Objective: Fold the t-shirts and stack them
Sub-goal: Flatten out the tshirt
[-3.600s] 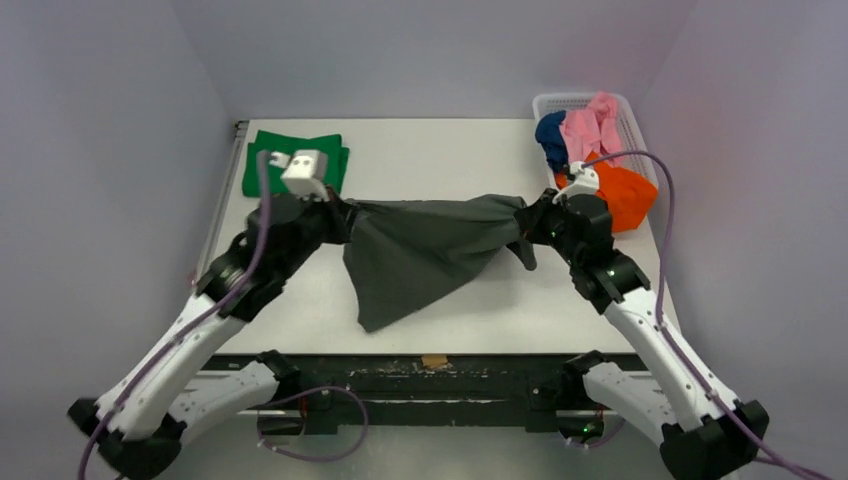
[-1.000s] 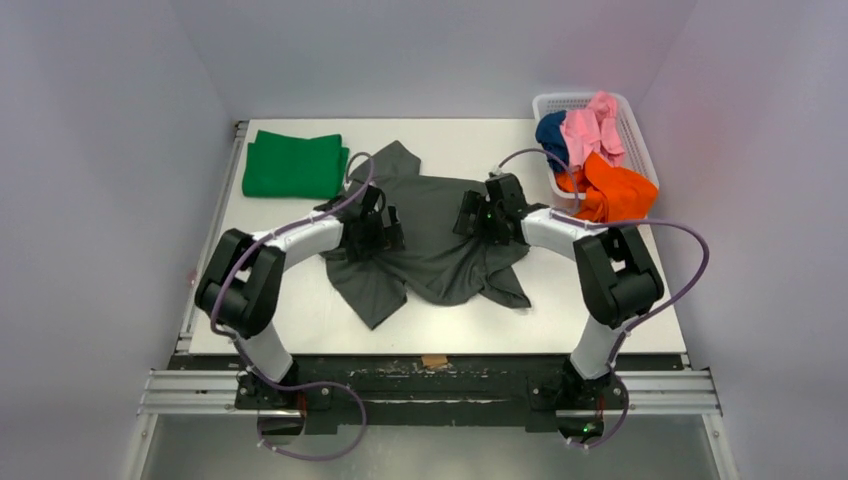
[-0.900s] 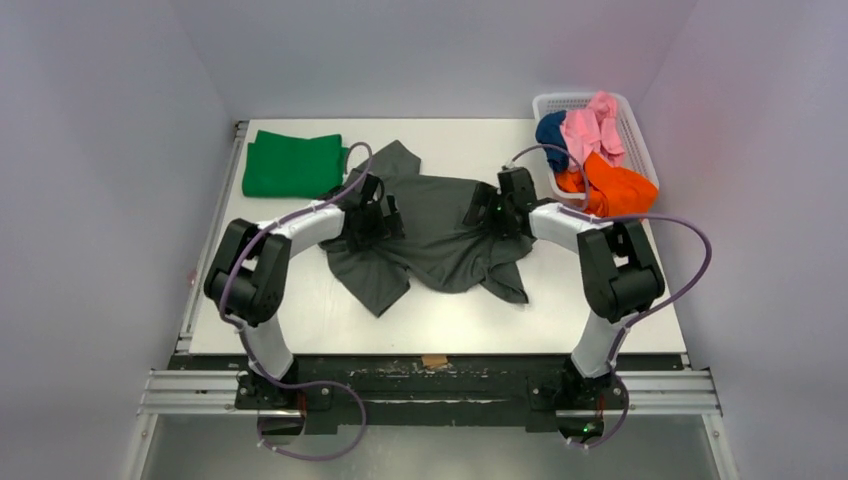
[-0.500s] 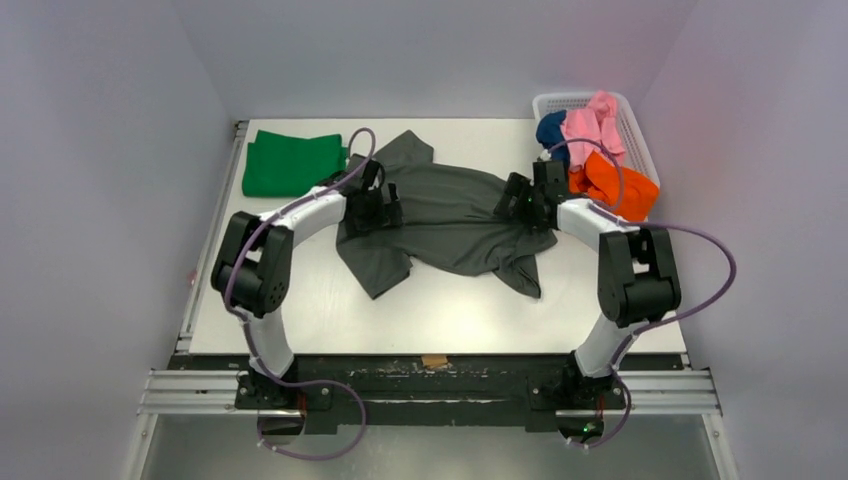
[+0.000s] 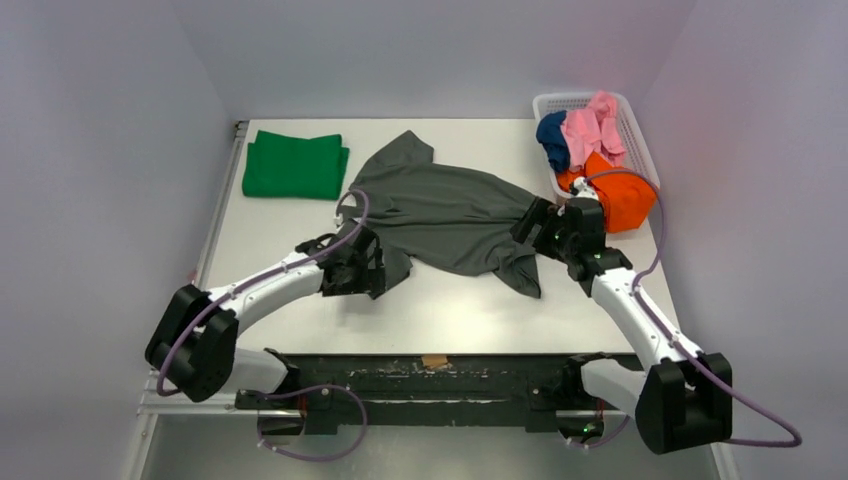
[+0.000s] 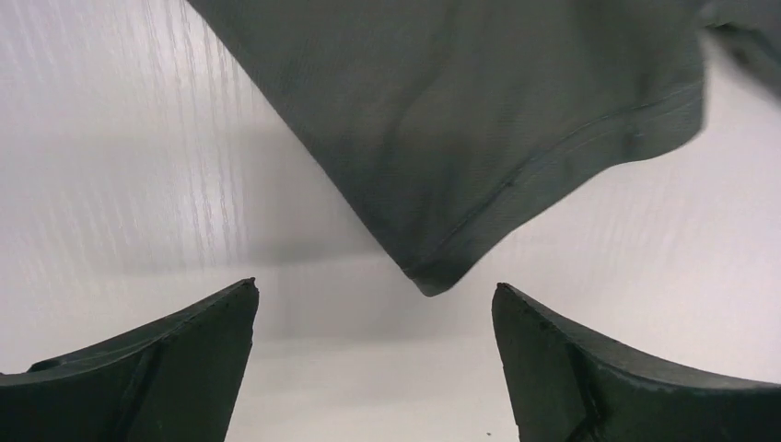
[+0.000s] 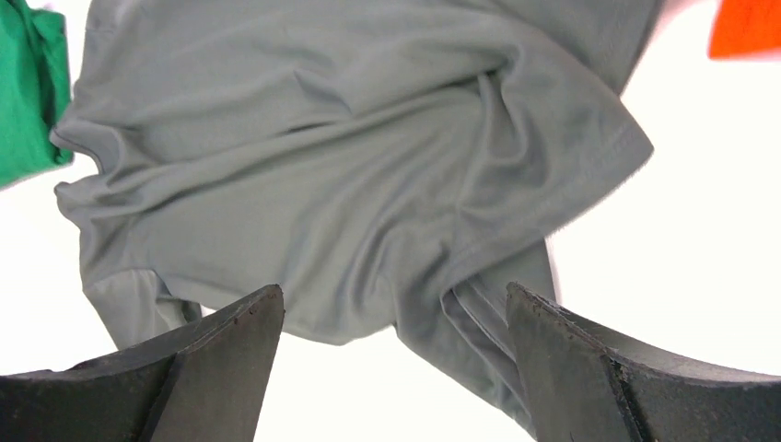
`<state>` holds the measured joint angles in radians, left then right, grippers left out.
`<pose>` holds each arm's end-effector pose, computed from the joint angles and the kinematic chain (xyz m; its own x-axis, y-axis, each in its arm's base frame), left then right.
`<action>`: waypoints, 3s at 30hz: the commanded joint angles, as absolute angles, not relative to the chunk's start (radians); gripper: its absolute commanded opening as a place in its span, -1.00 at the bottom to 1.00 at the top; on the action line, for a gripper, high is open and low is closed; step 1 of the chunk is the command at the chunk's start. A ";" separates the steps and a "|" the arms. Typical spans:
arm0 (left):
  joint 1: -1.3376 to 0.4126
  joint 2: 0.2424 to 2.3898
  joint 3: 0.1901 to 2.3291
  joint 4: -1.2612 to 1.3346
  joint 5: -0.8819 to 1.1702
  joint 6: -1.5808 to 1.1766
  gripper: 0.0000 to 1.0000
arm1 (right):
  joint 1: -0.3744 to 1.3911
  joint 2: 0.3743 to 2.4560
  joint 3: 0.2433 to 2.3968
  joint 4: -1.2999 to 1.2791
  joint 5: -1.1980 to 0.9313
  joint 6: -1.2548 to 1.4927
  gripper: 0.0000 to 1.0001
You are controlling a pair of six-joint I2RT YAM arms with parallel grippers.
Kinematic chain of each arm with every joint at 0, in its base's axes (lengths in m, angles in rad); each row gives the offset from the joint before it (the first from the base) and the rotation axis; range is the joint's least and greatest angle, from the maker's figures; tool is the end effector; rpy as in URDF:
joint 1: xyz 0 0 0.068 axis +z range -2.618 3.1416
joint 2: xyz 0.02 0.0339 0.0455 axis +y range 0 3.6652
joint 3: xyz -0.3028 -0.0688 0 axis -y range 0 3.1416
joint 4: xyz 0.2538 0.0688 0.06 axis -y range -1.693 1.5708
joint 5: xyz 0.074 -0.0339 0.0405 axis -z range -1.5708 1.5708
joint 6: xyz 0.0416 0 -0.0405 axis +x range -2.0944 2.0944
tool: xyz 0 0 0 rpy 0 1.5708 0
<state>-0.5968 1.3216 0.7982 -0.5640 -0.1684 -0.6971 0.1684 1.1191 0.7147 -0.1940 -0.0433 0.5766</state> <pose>0.2095 -0.1339 0.2302 -0.8758 -0.1701 -0.4516 -0.0948 0.9782 -0.1846 0.2365 0.0420 0.2761 -0.5761 0.4545 -0.6794 0.1328 0.8721 0.4709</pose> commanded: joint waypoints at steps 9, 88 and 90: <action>-0.591 1.532 0.816 -0.467 -0.140 -0.731 0.40 | 0.169 0.989 0.658 -0.291 0.023 0.617 0.79; -0.427 1.251 0.796 -0.615 -0.457 -0.747 -1.00 | 0.373 1.067 0.416 -0.417 0.150 0.752 -0.38; -0.427 1.245 0.795 -0.613 -0.458 -0.748 -1.00 | 0.373 1.059 0.410 -0.414 0.163 0.753 -0.50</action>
